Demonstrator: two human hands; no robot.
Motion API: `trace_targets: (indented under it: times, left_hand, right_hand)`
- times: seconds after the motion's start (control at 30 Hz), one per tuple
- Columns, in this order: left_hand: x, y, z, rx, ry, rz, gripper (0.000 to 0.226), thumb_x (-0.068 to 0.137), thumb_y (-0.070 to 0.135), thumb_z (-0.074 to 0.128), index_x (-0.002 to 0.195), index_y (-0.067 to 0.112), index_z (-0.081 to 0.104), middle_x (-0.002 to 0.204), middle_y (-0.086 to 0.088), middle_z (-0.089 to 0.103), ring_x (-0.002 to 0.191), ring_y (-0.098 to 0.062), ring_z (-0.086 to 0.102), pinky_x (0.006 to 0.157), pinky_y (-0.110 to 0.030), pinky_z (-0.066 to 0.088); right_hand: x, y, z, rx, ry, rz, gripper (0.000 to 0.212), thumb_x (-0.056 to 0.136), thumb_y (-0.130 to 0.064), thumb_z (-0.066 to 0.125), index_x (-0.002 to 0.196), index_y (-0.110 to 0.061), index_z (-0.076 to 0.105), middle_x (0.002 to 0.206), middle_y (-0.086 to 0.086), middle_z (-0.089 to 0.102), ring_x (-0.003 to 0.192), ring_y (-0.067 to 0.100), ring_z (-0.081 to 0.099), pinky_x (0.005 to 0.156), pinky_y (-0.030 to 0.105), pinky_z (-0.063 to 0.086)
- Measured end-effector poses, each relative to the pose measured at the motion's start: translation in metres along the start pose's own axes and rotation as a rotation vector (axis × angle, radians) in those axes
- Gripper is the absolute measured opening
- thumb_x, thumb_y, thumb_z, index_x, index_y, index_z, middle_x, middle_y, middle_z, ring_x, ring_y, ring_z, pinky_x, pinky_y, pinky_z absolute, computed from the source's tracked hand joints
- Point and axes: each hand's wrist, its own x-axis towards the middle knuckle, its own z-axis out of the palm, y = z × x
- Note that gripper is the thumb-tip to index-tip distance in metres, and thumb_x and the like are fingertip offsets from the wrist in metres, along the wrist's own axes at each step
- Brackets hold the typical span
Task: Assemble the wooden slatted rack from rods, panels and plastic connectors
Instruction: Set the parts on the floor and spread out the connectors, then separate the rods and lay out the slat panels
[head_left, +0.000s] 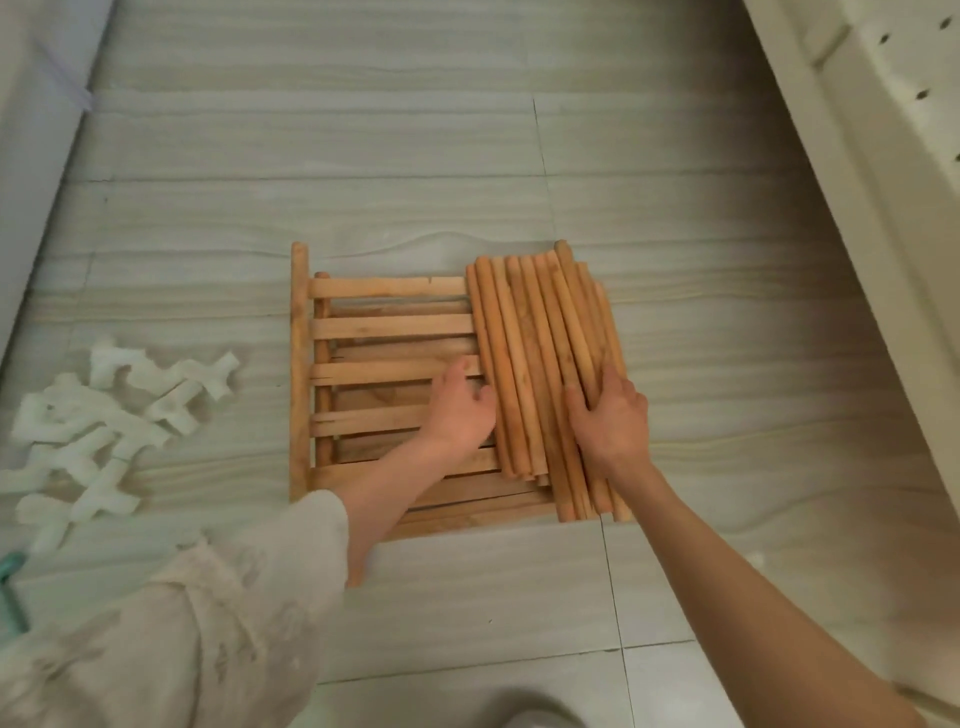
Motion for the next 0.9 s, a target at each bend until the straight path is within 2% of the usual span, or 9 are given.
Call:
trace_targets:
  times: [0.13, 0.27, 0.37, 0.47, 0.57, 0.63, 0.73, 0.8, 0.9]
  left_hand:
    - [-0.005, 0.0, 0.02, 0.062, 0.02, 0.008, 0.05, 0.098, 0.022, 0.042, 0.146, 0.019, 0.028, 0.14, -0.002, 0.043, 0.135, -0.026, 0.025, 0.113, -0.038, 0.021]
    - [-0.003, 0.005, 0.023, 0.084, 0.029, -0.034, 0.053, 0.099, 0.027, 0.039, 0.148, 0.02, 0.021, 0.14, -0.005, 0.042, 0.134, -0.026, 0.021, 0.111, -0.036, 0.023]
    - [0.007, 0.005, 0.022, -0.025, 0.011, -0.105, 0.055, 0.097, 0.034, 0.044, 0.147, 0.02, 0.027, 0.142, -0.003, 0.043, 0.136, -0.025, 0.029, 0.113, -0.041, 0.027]
    - [0.013, 0.01, 0.018, -0.168, -0.029, -0.175, 0.056, 0.095, 0.038, 0.047, 0.145, 0.019, 0.03, 0.141, -0.005, 0.046, 0.131, -0.024, 0.042, 0.109, -0.041, 0.036]
    - [0.016, 0.018, 0.021, -0.283, -0.096, -0.226, 0.063, 0.097, 0.037, 0.045, 0.149, 0.013, 0.018, 0.144, -0.006, 0.041, 0.13, -0.024, 0.042, 0.105, -0.034, 0.036]
    - [0.017, 0.019, 0.025, -0.282, -0.111, -0.239, 0.071, 0.098, 0.041, 0.043, 0.15, 0.01, 0.007, 0.149, -0.007, 0.035, 0.133, -0.025, 0.038, 0.107, -0.034, 0.033]
    - [0.023, 0.012, 0.021, -0.261, -0.156, -0.243, 0.072, 0.097, 0.041, 0.046, 0.151, 0.012, 0.008, 0.148, -0.007, 0.036, 0.132, -0.024, 0.039, 0.107, -0.035, 0.034]
    - [0.027, 0.005, 0.016, -0.305, -0.208, -0.248, 0.072, 0.095, 0.038, 0.051, 0.15, 0.015, 0.01, 0.146, -0.005, 0.04, 0.13, -0.022, 0.042, 0.106, -0.035, 0.036]
    - [0.028, -0.004, 0.01, -0.361, -0.277, -0.228, 0.066, 0.093, 0.032, 0.057, 0.147, 0.018, 0.021, 0.138, -0.005, 0.049, 0.122, -0.019, 0.049, 0.104, -0.036, 0.041]
  right_hand:
    - [-0.002, -0.008, 0.004, -0.042, 0.033, -0.027, 0.07, 0.093, -0.045, 0.046, 0.147, -0.008, 0.021, 0.147, 0.017, 0.029, 0.134, 0.032, 0.028, 0.11, 0.043, 0.028]
    - [0.002, -0.018, 0.008, 0.004, -0.01, 0.001, 0.073, 0.093, -0.043, 0.049, 0.147, -0.004, 0.017, 0.148, 0.018, 0.025, 0.137, 0.031, 0.025, 0.111, 0.039, 0.025]
    - [0.009, -0.024, 0.008, 0.066, -0.041, 0.073, 0.074, 0.093, -0.045, 0.05, 0.145, -0.002, 0.02, 0.149, 0.018, 0.027, 0.137, 0.032, 0.025, 0.112, 0.04, 0.024]
    - [0.024, -0.025, 0.004, 0.144, -0.106, 0.143, 0.077, 0.088, -0.054, 0.052, 0.142, -0.002, 0.032, 0.143, 0.017, 0.038, 0.132, 0.032, 0.036, 0.11, 0.044, 0.032]
    - [0.033, -0.028, 0.002, 0.192, -0.215, 0.15, 0.074, 0.089, -0.06, 0.045, 0.136, -0.003, 0.043, 0.136, 0.014, 0.049, 0.126, 0.031, 0.046, 0.104, 0.042, 0.04]
    - [0.034, -0.034, 0.007, 0.29, -0.26, 0.196, 0.077, 0.09, -0.061, 0.041, 0.139, -0.002, 0.04, 0.137, 0.014, 0.049, 0.124, 0.031, 0.048, 0.102, 0.037, 0.041]
    - [0.034, -0.036, 0.02, 0.416, -0.204, 0.222, 0.085, 0.083, -0.065, 0.049, 0.141, -0.004, 0.036, 0.136, 0.013, 0.05, 0.123, 0.029, 0.05, 0.102, 0.042, 0.043]
    - [0.034, -0.034, 0.022, 0.483, -0.219, 0.202, 0.077, 0.083, -0.06, 0.055, 0.137, -0.007, 0.044, 0.131, 0.009, 0.055, 0.119, 0.026, 0.053, 0.098, 0.037, 0.046]
    - [0.027, -0.033, 0.017, 0.63, -0.279, 0.165, 0.064, 0.083, -0.052, 0.062, 0.131, -0.012, 0.051, 0.121, 0.005, 0.06, 0.109, 0.02, 0.058, 0.085, 0.028, 0.048]
